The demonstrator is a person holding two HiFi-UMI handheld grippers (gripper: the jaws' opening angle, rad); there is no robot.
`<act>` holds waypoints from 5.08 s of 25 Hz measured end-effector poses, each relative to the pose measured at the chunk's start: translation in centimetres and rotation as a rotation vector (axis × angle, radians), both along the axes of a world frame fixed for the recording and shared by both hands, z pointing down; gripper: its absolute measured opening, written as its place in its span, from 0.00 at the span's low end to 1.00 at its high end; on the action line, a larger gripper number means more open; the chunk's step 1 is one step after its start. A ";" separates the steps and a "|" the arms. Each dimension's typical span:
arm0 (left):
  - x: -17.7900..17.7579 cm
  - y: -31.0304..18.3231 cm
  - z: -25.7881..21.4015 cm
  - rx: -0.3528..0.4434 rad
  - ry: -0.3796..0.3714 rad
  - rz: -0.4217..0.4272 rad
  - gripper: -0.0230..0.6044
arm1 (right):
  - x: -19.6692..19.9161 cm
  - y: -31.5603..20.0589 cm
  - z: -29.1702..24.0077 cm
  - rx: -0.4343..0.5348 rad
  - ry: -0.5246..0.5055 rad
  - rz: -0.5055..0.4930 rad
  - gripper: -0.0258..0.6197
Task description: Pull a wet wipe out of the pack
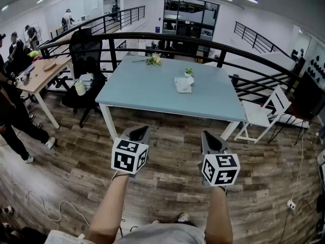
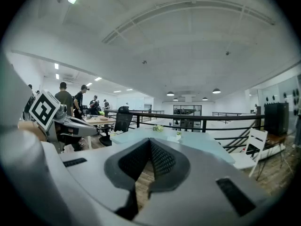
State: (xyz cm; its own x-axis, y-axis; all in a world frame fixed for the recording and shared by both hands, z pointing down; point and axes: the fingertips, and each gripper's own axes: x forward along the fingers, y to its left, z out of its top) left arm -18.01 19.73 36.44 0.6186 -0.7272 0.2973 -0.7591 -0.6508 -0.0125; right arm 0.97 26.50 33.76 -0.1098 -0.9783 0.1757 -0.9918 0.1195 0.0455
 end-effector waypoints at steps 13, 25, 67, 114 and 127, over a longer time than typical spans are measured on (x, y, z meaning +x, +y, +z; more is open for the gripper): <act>-1.2 -0.2 0.6 -0.008 -0.018 -0.026 0.03 | -0.6 -1.0 -0.1 0.019 -0.001 -0.005 0.05; 0.4 -0.9 1.3 -0.019 -0.043 -0.034 0.03 | 0.7 -2.1 0.9 0.012 -0.032 -0.024 0.09; 9.6 -16.2 2.1 -0.049 -0.126 -0.261 0.02 | 9.7 -21.5 2.1 -0.044 -0.076 -0.267 0.38; 12.8 -26.5 4.6 -0.059 -0.140 -0.335 0.02 | 13.9 -33.3 5.1 -0.064 -0.100 -0.314 0.42; 12.2 -35.9 4.7 -0.083 -0.132 -0.294 0.02 | 13.1 -41.7 5.3 -0.093 -0.088 -0.278 0.42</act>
State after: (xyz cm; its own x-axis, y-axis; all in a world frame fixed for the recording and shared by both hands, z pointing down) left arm -5.80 -16.19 41.11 0.3383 -0.8388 0.4266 -0.9097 -0.4075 -0.0798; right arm 14.03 -15.24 39.06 -0.3895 -0.8890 0.2408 -0.9203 0.3863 -0.0627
